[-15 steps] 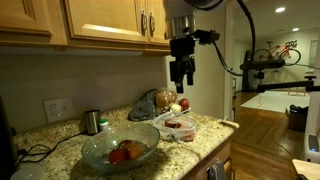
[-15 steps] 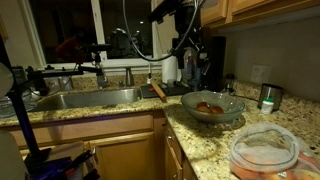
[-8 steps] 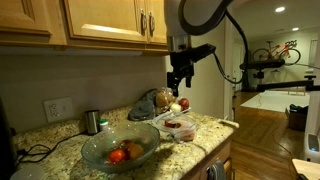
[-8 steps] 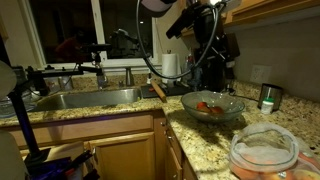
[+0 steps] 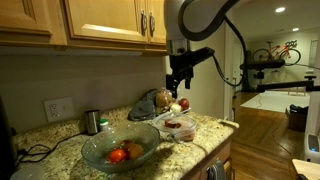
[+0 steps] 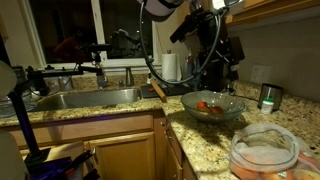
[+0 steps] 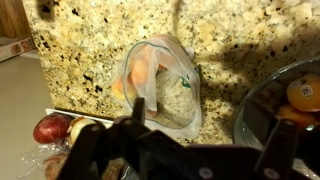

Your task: Pick a peach from the bag and place it in the bowl

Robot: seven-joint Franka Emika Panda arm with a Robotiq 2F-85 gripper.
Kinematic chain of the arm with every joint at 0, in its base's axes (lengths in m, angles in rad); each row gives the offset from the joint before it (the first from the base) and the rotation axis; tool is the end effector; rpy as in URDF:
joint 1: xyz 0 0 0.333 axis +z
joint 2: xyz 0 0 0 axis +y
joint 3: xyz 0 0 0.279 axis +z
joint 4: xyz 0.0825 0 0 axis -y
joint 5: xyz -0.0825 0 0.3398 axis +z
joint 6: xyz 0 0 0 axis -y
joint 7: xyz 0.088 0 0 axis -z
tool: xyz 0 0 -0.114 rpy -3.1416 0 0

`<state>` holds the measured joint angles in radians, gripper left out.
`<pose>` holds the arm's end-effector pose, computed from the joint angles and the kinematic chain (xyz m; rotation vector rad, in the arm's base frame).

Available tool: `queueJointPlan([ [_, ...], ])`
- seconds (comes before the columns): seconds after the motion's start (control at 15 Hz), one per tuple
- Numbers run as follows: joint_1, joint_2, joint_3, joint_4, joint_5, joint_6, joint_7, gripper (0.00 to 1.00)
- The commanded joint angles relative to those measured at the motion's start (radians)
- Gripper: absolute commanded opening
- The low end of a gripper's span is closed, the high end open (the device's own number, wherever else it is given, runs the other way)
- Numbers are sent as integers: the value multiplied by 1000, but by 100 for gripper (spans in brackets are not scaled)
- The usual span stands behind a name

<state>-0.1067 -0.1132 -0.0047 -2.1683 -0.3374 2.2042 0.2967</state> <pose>0.4901 -0.0681 0.4367 2.8420 -0.3247 0.2500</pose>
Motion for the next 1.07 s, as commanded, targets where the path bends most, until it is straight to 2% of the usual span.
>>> queueJointPlan([
  [0.0,10,17,-8,12,-4,0,8,100],
  [0.53,17,131,-18,69,-13,0,43,100],
  [1.0,9,227,-61,113,-3,22,74,100],
])
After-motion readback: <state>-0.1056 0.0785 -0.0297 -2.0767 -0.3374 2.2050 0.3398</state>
